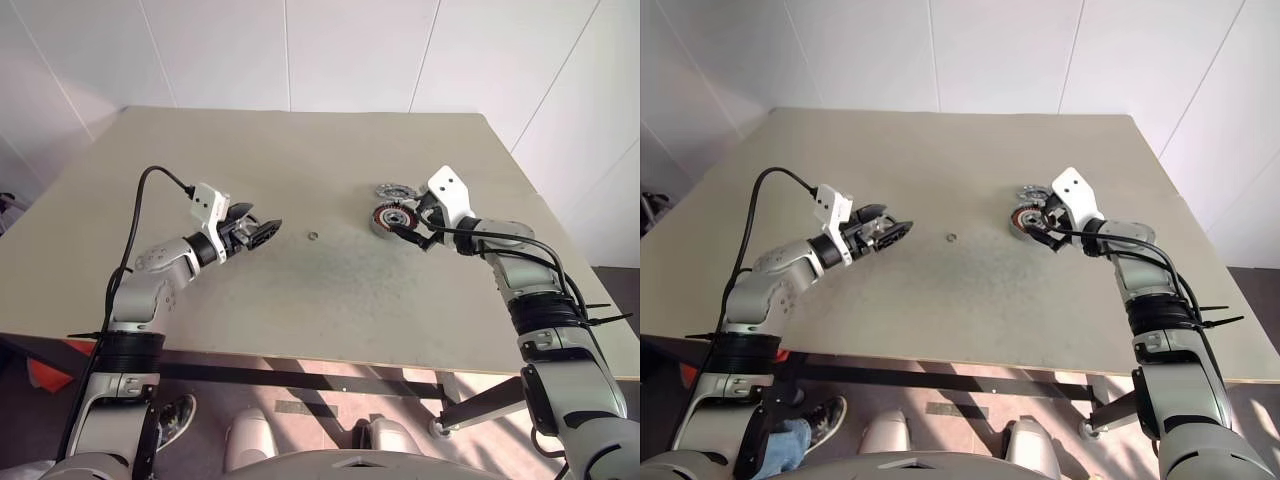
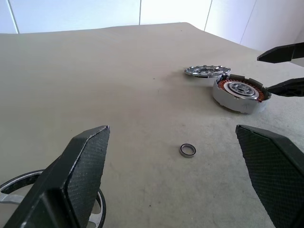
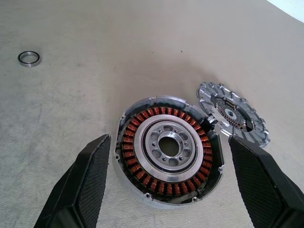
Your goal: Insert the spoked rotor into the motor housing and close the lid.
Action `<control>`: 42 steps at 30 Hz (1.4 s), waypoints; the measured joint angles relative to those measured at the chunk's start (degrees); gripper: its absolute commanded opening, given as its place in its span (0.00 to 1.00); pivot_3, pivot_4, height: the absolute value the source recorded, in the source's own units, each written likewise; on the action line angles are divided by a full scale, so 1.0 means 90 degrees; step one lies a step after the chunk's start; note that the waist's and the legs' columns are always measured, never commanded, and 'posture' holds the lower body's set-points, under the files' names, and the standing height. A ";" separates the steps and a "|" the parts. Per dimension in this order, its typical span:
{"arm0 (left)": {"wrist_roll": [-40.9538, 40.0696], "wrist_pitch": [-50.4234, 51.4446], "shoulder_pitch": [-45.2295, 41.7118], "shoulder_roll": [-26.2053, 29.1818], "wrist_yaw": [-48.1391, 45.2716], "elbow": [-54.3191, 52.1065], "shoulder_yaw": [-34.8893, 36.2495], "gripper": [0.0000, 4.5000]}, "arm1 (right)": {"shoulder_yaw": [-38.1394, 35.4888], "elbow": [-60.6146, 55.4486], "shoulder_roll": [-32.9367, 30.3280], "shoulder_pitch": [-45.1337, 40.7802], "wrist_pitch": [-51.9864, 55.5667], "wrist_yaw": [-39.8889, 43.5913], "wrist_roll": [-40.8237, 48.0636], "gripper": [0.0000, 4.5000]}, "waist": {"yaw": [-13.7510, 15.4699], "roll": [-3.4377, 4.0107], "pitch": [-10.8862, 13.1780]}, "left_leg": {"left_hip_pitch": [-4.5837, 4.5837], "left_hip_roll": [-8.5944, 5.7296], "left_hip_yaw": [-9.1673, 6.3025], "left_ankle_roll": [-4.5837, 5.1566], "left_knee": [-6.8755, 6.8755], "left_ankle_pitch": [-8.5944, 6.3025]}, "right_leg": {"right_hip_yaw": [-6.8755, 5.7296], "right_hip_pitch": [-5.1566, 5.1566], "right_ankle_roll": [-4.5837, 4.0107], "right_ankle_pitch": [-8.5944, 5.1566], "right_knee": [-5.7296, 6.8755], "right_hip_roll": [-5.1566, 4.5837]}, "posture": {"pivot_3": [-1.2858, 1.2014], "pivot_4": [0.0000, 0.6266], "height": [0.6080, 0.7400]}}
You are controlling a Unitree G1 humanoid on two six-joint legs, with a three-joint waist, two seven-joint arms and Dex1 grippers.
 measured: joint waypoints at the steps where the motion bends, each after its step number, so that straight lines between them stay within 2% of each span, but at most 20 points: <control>1: 0.0000 0.0000 0.0000 0.0000 0.0000 0.0000 0.0000 1.00 | 0.0000 0.0000 0.0000 -0.0005 0.0002 -0.0001 0.0000 0.99 | 0.0000 0.0000 0.0000 | 0.0000 0.0000 0.0000 0.0000 0.0000 0.0000 | 0.0000 0.0000 0.0000 0.0000 0.0000 0.0000 | 0.52 0.00 1.00; 13: 0.0009 -0.0001 0.0000 0.0000 0.0006 0.0000 -0.0001 1.00 | 0.0090 0.0000 0.0069 -0.0024 0.0116 0.0013 -0.0010 0.99 | 0.0000 0.0000 0.0000 | 0.0000 0.0000 0.0000 0.0000 0.0000 0.0000 | 0.0000 0.0000 0.0000 0.0000 0.0000 0.0000 | 0.52 0.00 1.00; 17: 0.0460 -0.0293 0.0000 0.0120 0.0159 0.0022 -0.0200 1.00 | 0.0398 0.0054 0.0005 -0.0094 -0.0001 0.0103 -0.0306 0.99 | -0.0001 0.0000 0.0000 | 0.0000 0.0000 0.0000 0.0000 0.0000 0.0000 | -0.0001 0.0000 0.0000 0.0000 0.0000 0.0000 | 0.52 0.00 1.00; 28: 0.0536 -0.0433 -0.0007 -0.0111 0.0191 0.0097 -0.0407 1.00 | 0.1007 0.1320 -0.0091 -0.1222 -0.0865 0.0618 -0.0979 0.99 | -0.0004 -0.0001 0.0001 | -0.0006 0.0001 0.0000 0.0002 0.0003 -0.0001 | -0.0001 -0.0004 -0.0001 0.0000 0.0003 0.0000 | 0.52 0.00 1.00; 42: 0.0522 -0.0430 0.0113 -0.0117 0.0229 0.0068 -0.0412 1.00 | 0.1245 0.2159 -0.0085 -0.1445 -0.1501 0.1171 -0.1370 0.99 | -0.0003 -0.0002 0.0003 | -0.0006 0.0001 0.0000 0.0024 0.0008 -0.0014 | -0.0001 -0.0005 -0.0001 0.0000 0.0006 0.0000 | 0.52 0.00 1.00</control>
